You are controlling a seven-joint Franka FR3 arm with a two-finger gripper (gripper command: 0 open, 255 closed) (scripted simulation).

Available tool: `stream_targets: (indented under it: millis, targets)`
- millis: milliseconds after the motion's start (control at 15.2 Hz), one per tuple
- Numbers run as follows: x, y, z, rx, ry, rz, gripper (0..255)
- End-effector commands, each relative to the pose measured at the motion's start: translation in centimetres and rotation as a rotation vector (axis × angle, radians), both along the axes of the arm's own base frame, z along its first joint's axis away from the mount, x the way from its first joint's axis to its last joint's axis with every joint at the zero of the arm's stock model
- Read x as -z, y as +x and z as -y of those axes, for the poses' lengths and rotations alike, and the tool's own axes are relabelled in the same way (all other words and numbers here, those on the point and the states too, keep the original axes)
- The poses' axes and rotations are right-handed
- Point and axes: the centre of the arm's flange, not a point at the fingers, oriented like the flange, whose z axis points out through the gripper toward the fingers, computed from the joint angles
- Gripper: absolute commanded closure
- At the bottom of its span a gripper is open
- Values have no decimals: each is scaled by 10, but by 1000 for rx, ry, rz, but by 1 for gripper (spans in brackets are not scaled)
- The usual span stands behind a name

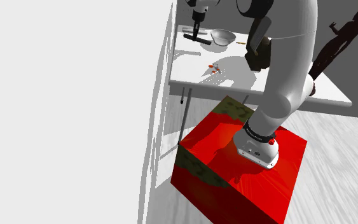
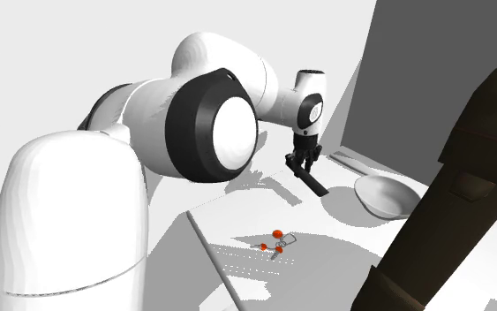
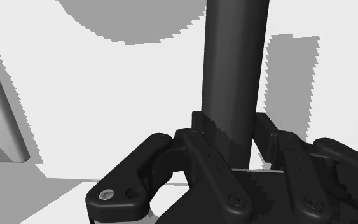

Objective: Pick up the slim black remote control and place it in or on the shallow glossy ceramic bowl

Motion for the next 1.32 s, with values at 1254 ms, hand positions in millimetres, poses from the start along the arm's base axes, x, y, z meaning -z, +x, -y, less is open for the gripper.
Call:
stream_targets:
  millis: [1254]
  targets:
    - [-70,-27,89,0,0,0,255]
